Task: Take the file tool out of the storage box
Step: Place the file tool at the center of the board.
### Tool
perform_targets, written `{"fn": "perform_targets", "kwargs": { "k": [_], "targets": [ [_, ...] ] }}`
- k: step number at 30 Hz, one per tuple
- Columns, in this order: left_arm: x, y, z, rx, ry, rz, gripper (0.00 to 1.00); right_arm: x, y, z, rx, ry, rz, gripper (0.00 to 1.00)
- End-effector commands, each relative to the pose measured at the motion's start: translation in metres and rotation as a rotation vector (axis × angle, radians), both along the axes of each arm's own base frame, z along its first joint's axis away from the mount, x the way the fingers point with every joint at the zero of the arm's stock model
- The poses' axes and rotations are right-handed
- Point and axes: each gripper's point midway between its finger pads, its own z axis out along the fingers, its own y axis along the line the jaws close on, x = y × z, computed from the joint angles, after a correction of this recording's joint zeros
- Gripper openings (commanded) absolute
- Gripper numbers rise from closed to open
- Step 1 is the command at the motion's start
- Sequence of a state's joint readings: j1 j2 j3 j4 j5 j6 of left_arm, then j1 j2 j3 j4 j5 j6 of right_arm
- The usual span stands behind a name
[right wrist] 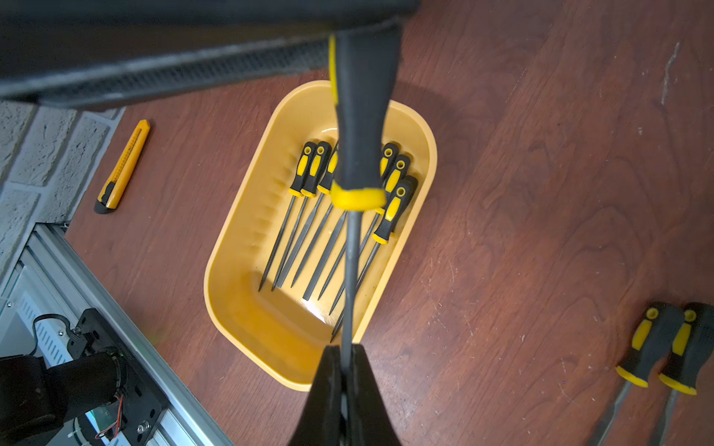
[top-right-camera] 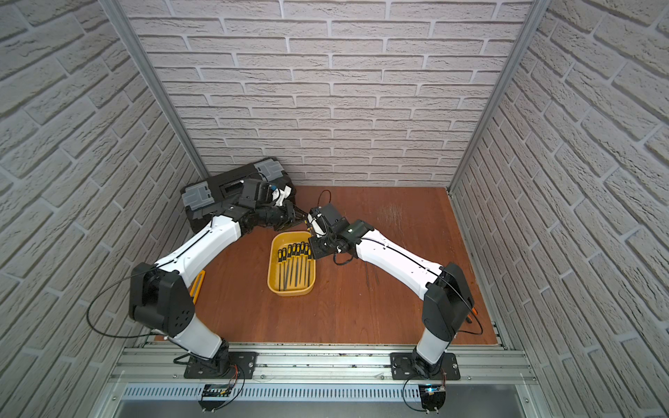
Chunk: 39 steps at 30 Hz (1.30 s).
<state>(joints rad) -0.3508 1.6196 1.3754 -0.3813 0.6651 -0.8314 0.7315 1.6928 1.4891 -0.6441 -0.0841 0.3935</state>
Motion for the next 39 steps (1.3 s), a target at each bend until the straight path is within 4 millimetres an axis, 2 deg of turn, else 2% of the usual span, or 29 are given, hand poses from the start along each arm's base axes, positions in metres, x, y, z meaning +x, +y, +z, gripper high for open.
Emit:
{"fn": "perform_targets", "kwargs": {
  "k": [1, 6, 8, 15, 20, 23, 24, 31, 35, 39],
  "targets": [
    [-0.002, -0.002, 0.015, -0.025, -0.043, -0.019, 0.21, -0.003, 0.008, 0.011, 0.015, -0.028, 0.039, 0.03],
    [0.000, -0.001, 0.013, -0.003, -0.042, -0.020, 0.26, -0.003, 0.007, 0.008, 0.013, -0.024, 0.037, 0.03],
    [0.000, -0.001, 0.013, -0.001, -0.044, -0.019, 0.32, -0.003, 0.007, 0.007, 0.013, -0.024, 0.038, 0.03],
    [0.003, 0.002, 0.012, 0.007, -0.039, -0.011, 0.69, -0.003, 0.000, 0.008, -0.015, -0.039, 0.027, 0.03],
    [0.005, 0.010, 0.017, 0.056, -0.054, -0.003, 0.86, -0.003, -0.022, -0.002, -0.074, -0.026, -0.024, 0.03],
    [0.006, 0.017, 0.019, 0.078, -0.061, 0.006, 0.92, -0.006, -0.041, -0.010, -0.124, -0.021, -0.061, 0.03],
    [0.007, 0.020, 0.019, 0.085, -0.061, 0.009, 0.98, -0.007, -0.050, -0.013, -0.151, -0.019, -0.080, 0.03],
    [0.008, 0.036, 0.017, 0.107, -0.068, 0.022, 0.99, -0.019, -0.106, -0.034, -0.298, 0.023, -0.224, 0.03],
    [0.006, 0.041, 0.015, 0.108, -0.066, 0.026, 0.99, -0.023, -0.125, -0.051, -0.337, 0.060, -0.291, 0.03],
    [0.004, 0.042, 0.011, 0.117, -0.056, 0.024, 0.99, -0.022, -0.136, -0.070, -0.358, 0.090, -0.338, 0.03]
  ]
}}
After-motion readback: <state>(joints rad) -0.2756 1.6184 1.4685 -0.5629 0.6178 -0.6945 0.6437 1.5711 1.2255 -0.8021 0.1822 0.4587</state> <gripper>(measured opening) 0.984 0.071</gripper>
